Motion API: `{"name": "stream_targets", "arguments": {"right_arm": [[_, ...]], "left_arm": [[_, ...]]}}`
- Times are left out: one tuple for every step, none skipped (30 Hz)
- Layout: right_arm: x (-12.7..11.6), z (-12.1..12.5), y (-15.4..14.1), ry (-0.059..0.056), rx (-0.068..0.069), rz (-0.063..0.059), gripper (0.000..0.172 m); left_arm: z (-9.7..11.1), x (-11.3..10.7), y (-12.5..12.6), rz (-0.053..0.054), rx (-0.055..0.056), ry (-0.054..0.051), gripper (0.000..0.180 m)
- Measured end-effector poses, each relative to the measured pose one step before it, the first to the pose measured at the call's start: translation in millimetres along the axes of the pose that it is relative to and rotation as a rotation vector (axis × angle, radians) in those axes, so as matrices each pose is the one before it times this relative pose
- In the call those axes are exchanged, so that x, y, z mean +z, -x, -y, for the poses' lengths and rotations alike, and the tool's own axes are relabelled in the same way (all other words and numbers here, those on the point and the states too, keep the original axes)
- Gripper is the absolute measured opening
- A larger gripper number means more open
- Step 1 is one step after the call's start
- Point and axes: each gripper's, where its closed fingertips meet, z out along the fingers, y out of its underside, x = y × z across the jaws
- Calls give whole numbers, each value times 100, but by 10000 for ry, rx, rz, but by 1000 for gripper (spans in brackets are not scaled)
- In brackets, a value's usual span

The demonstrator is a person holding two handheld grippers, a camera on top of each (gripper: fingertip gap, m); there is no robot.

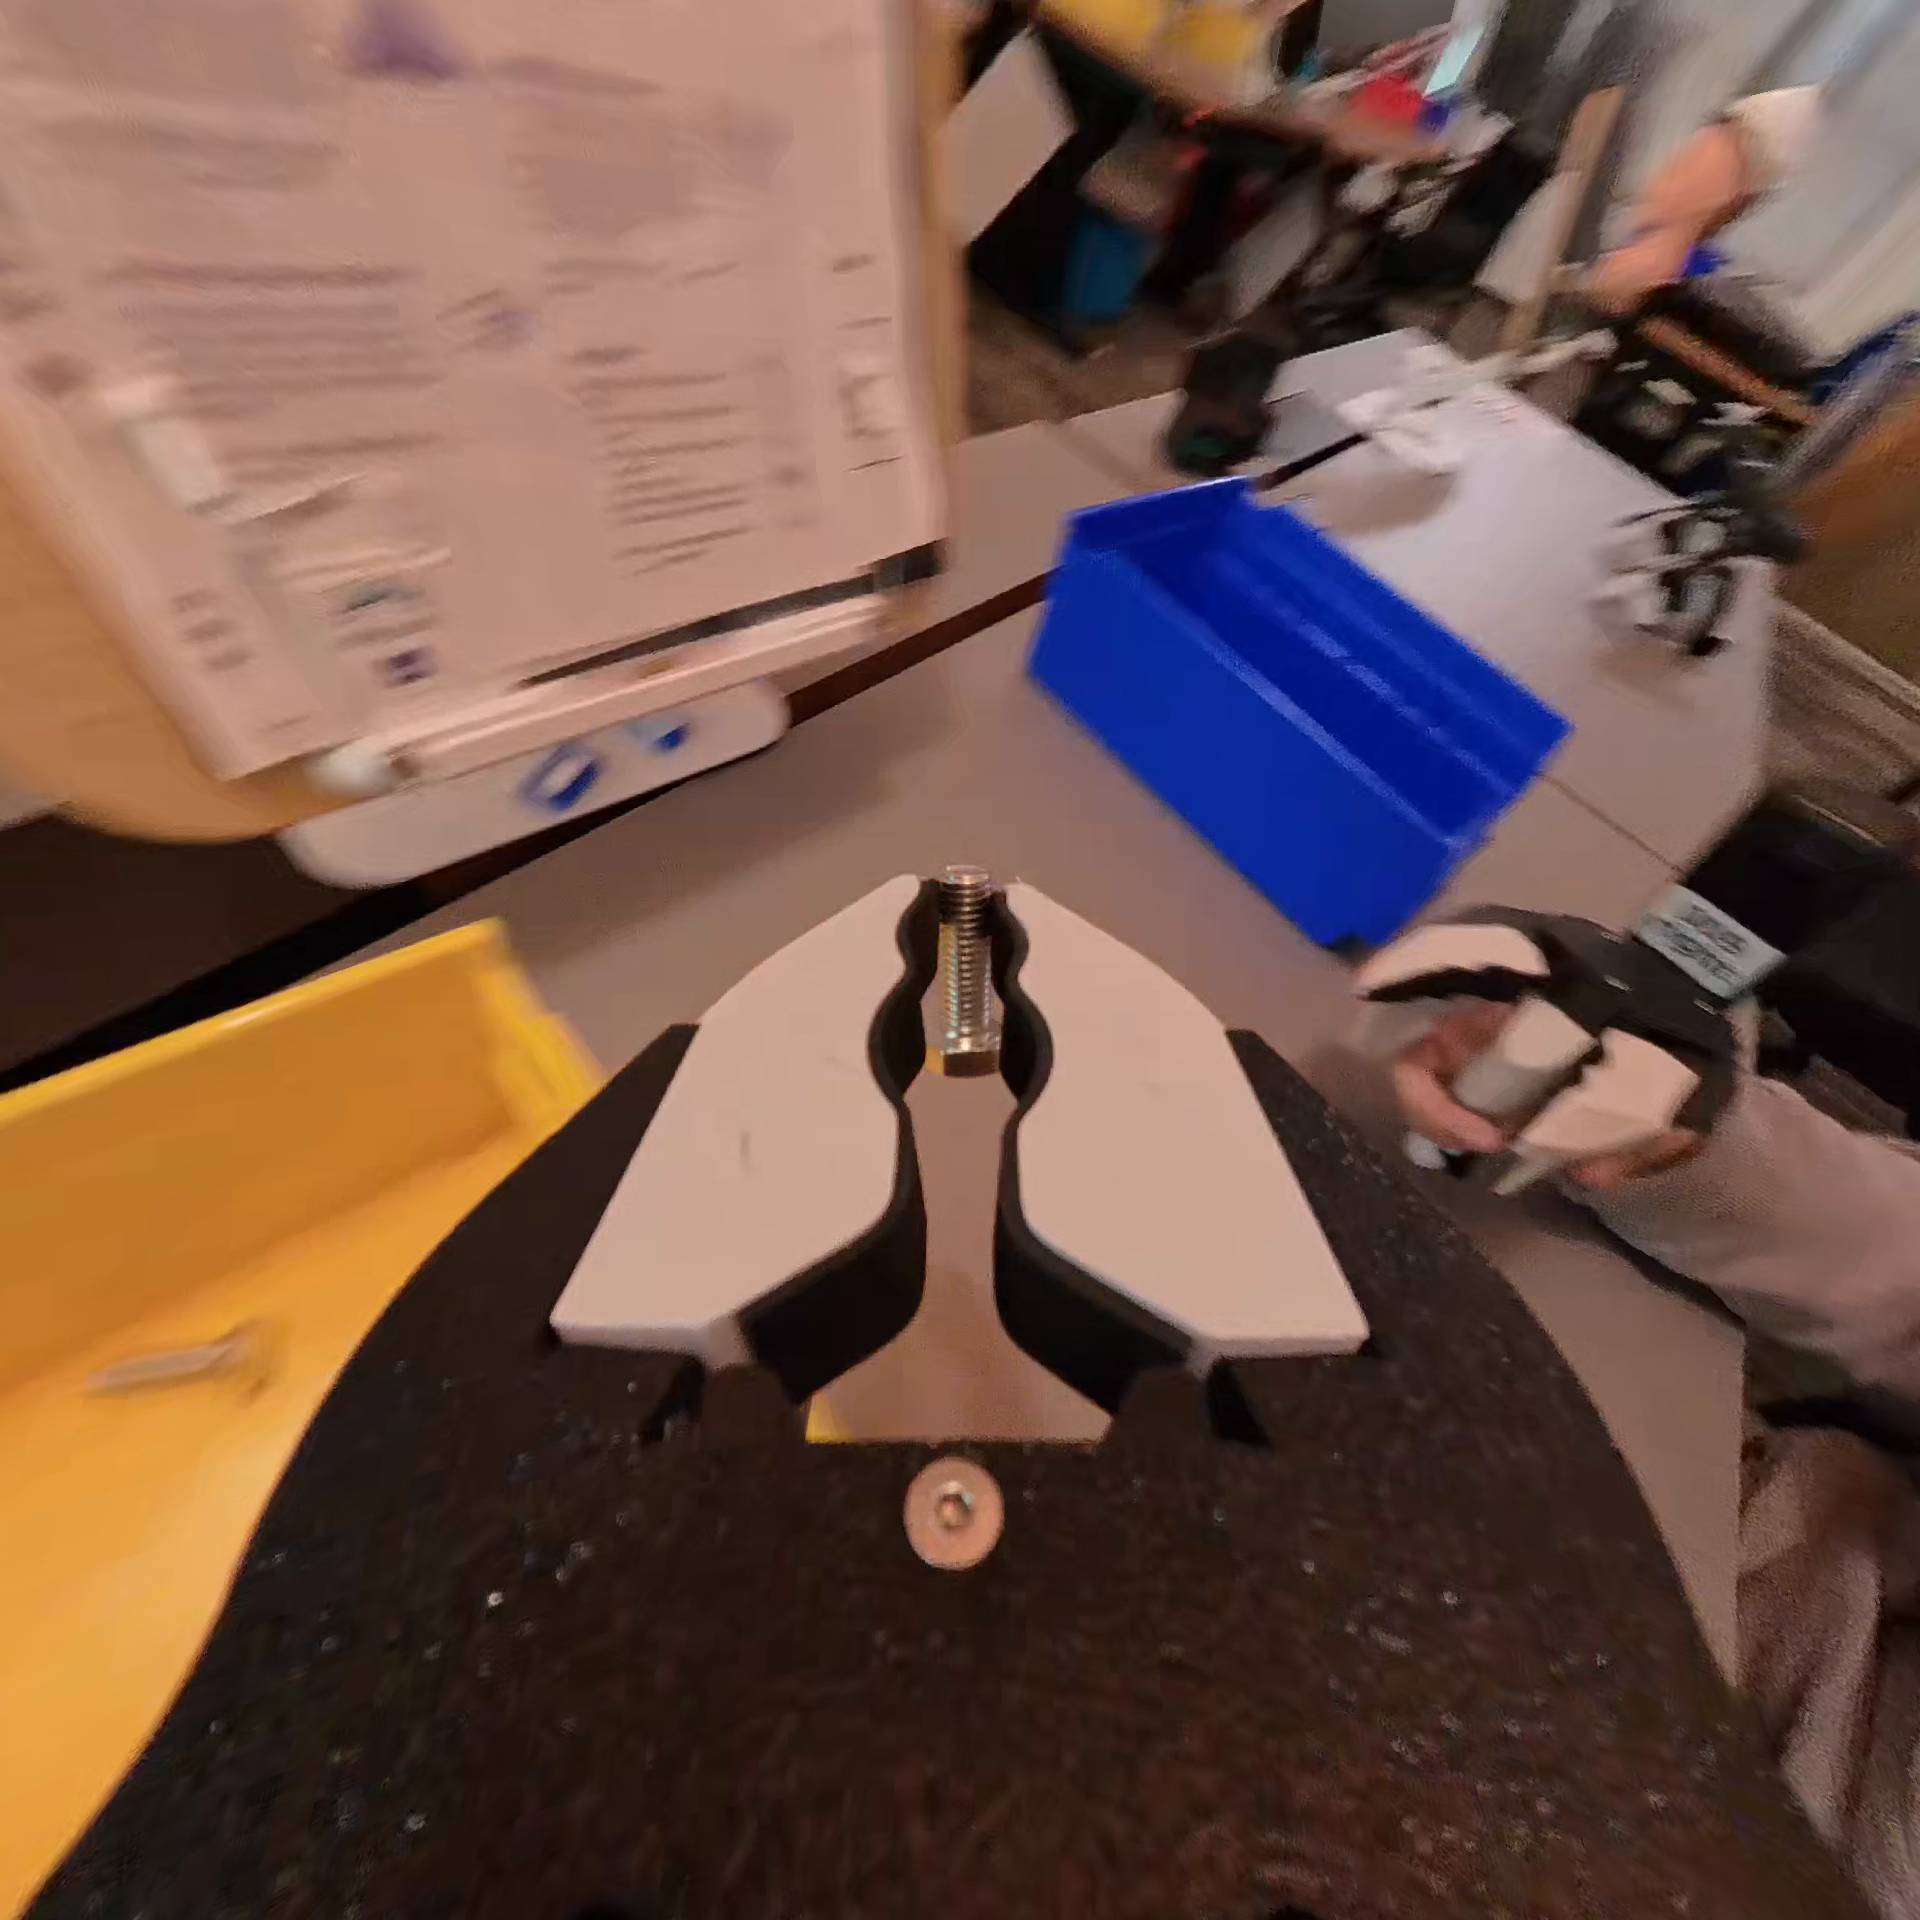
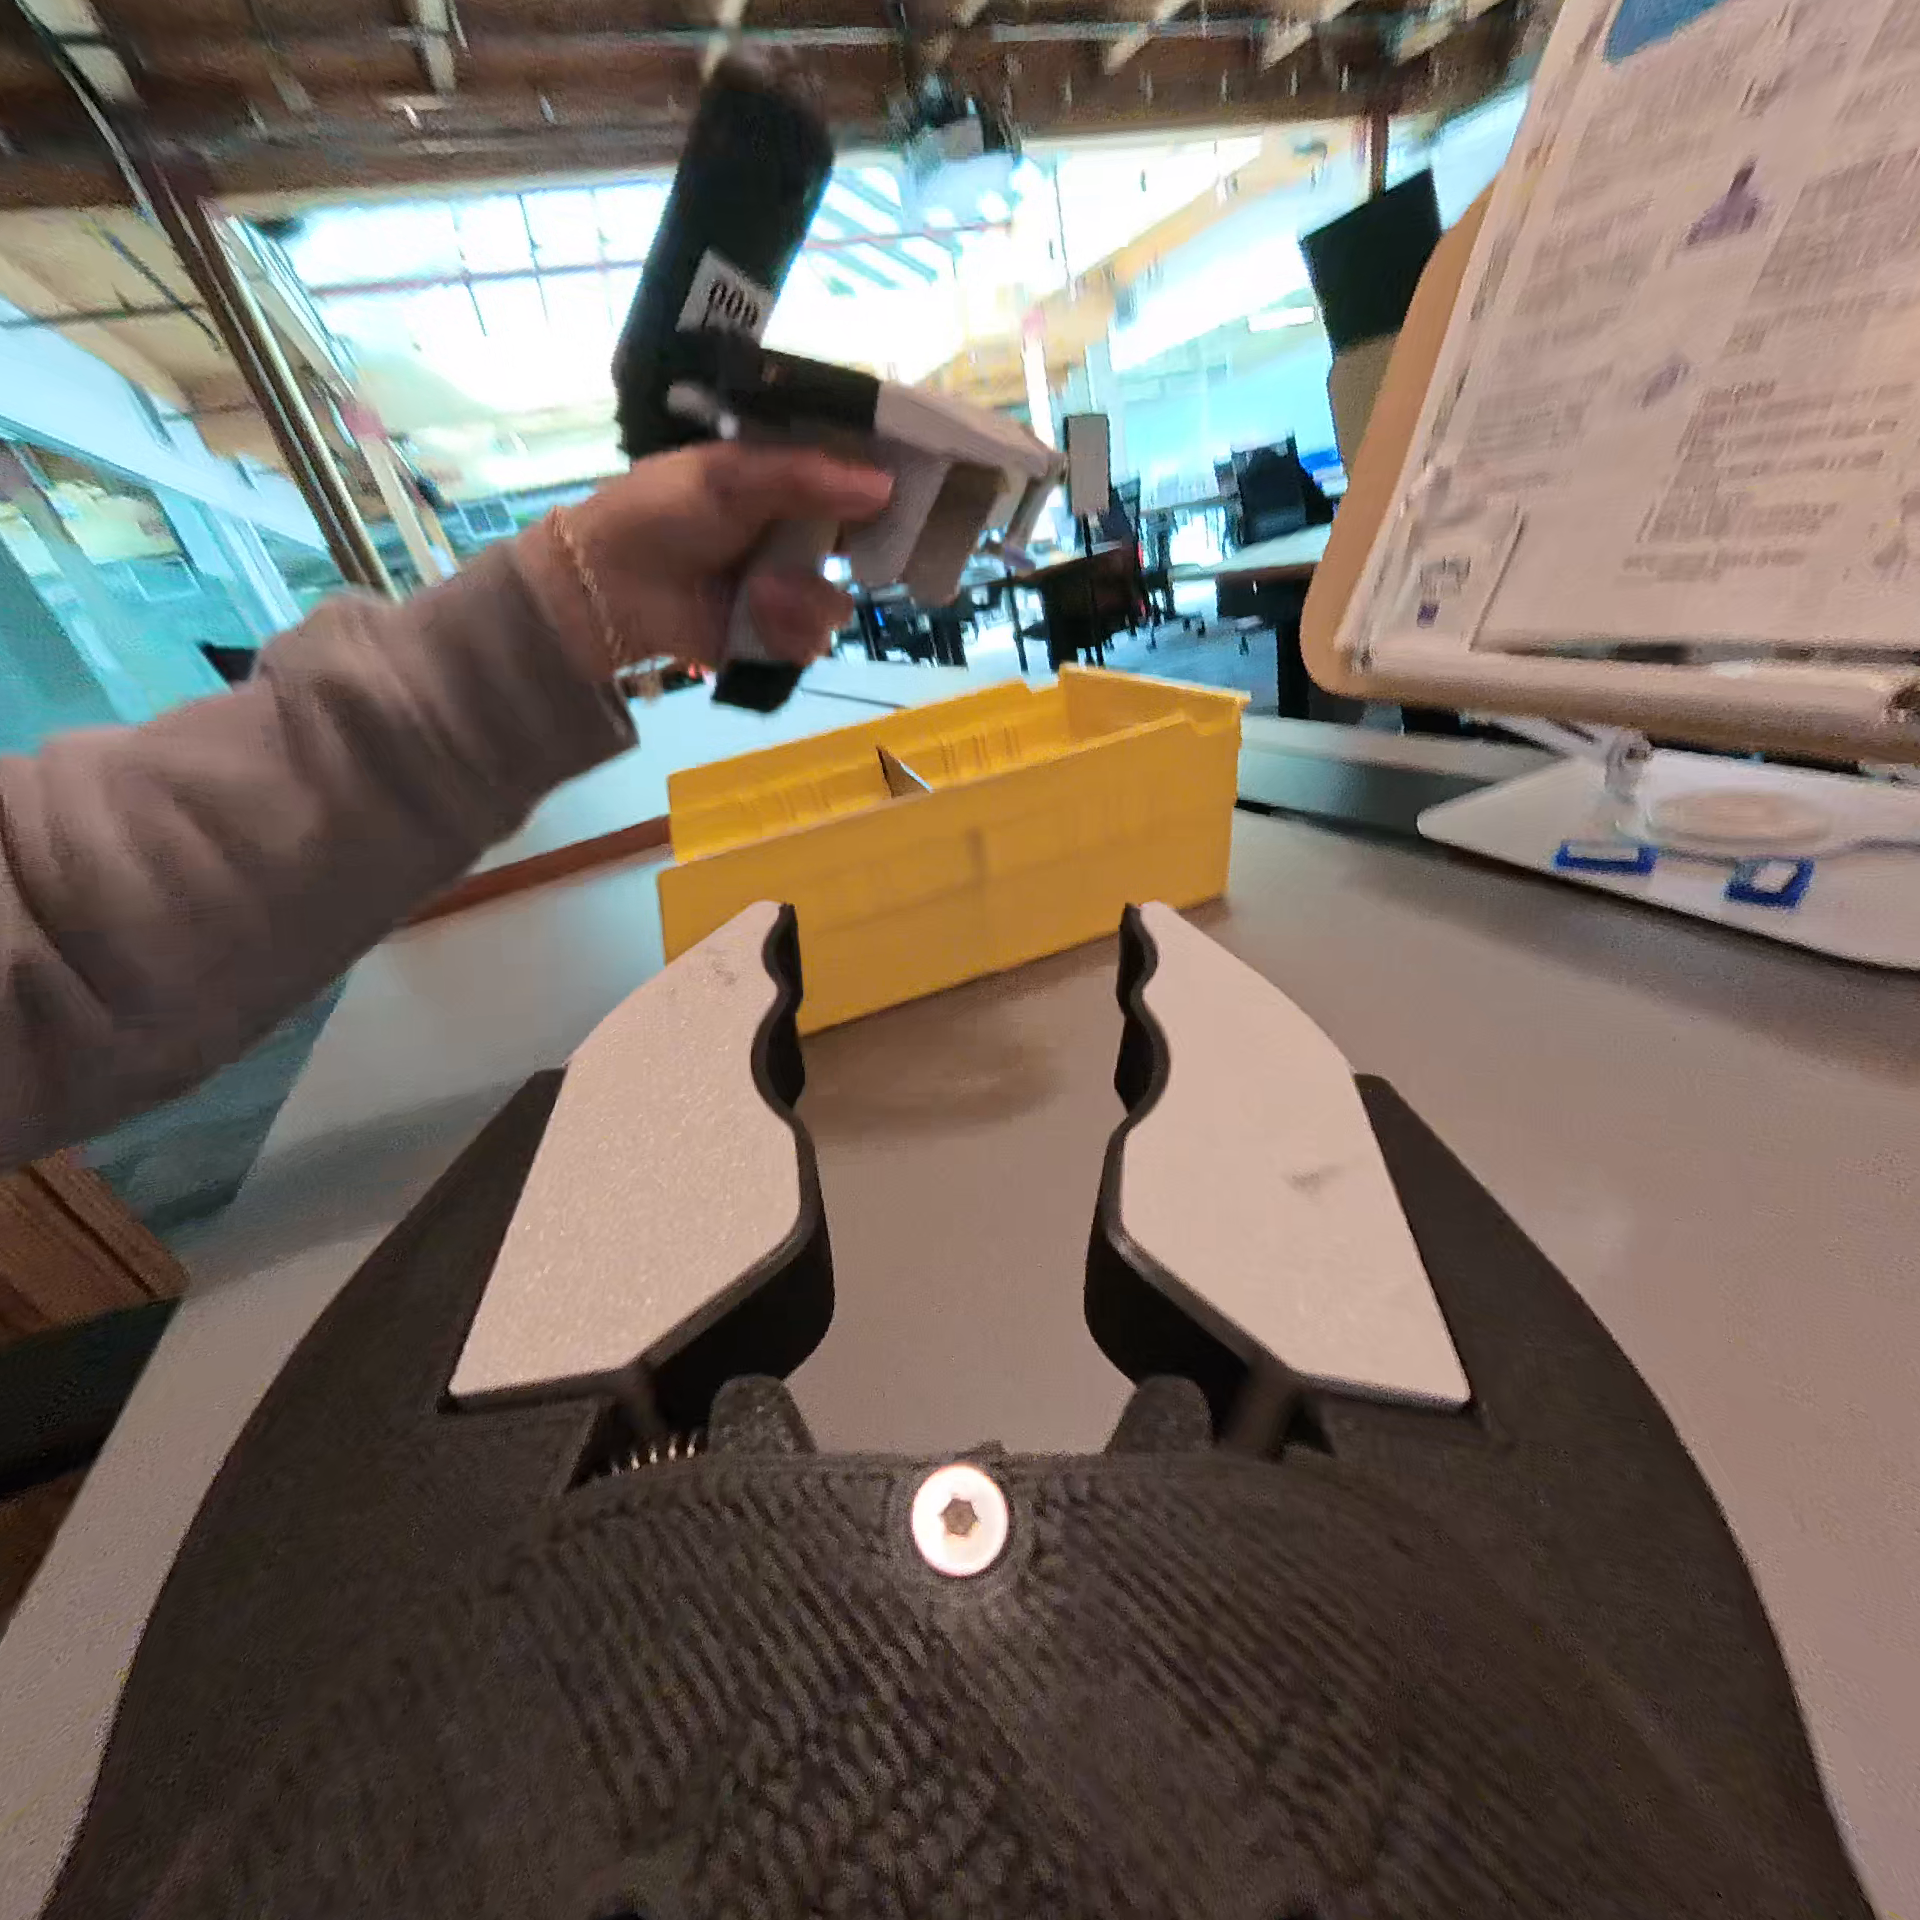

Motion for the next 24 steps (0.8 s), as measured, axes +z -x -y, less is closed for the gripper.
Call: {"name": "stream_targets", "arguments": {"right_arm": [[-96,372,275,-111,-160,86,58],[-38,125,242,54,-220,61,58],[-18,62,200,68,-183,26,58],[-12,163,199,-40,-90,23,56],[-46,285,280,-154,-12,85,51],[-59,370,317,-227,51,129,43],[-43,297,287,-196,92,133,37],[-18,127,172,-93,80,93,34],[23,-34,159,3,-1,95,32],[41,-141,309,76,-95,174,33],[87,-178,444,117,-140,232,37],[119,-146,388,113,-158,156,38],[121,-93,234,58,-176,27,35],[97,-38,153,14,-142,-29,31],[65,-22,197,-2,-79,41,28],[44,24,198,-19,-25,97,24],[-27,78,42,-61,-12,12,21],[-60,129,-33,-105,4,-21,19],[-76,91,-1,-51,52,37,18],[-49,50,-15,-2,68,37,18],[-53,48,-35,-17,30,7,18],[-35,76,22,-49,1,20,17],[0,-25,92,10,8,66,16],[56,-155,-6,101,0,-9,16]], "left_arm": [[-355,508,-2696,-580,385,-389,9],[-478,647,-2512,-623,233,-347,9],[-510,728,-2207,-590,107,-348,9],[-564,739,-1802,-505,73,-322,9],[-721,689,-1446,-442,119,-194,8],[-788,623,-1081,-329,101,-100,9],[-733,538,-872,-263,-7,-83,9],[-689,437,-865,-314,-98,-42,9],[-536,348,-725,-222,-100,-58,8],[-295,253,-540,-74,14,-150,8],[-130,181,-502,-74,135,-187,8],[-23,117,-410,-63,125,-183,8],[32,88,-307,-41,55,-147,8],[-39,71,-318,-98,47,-55,8],[-152,45,-237,-80,67,32,8],[-204,16,-68,6,67,69,8],[-266,0,-110,-54,60,110,8],[-290,-24,-127,-106,49,108,8],[-237,-32,2,2,19,69,8],[-204,-49,99,80,6,53,8],[-162,-68,5,9,26,17,8],[-62,-51,-66,-49,4,-57,8],[-5,-44,-5,-11,-44,-92,8],[7,-42,-32,-25,-24,-74,8]]}}
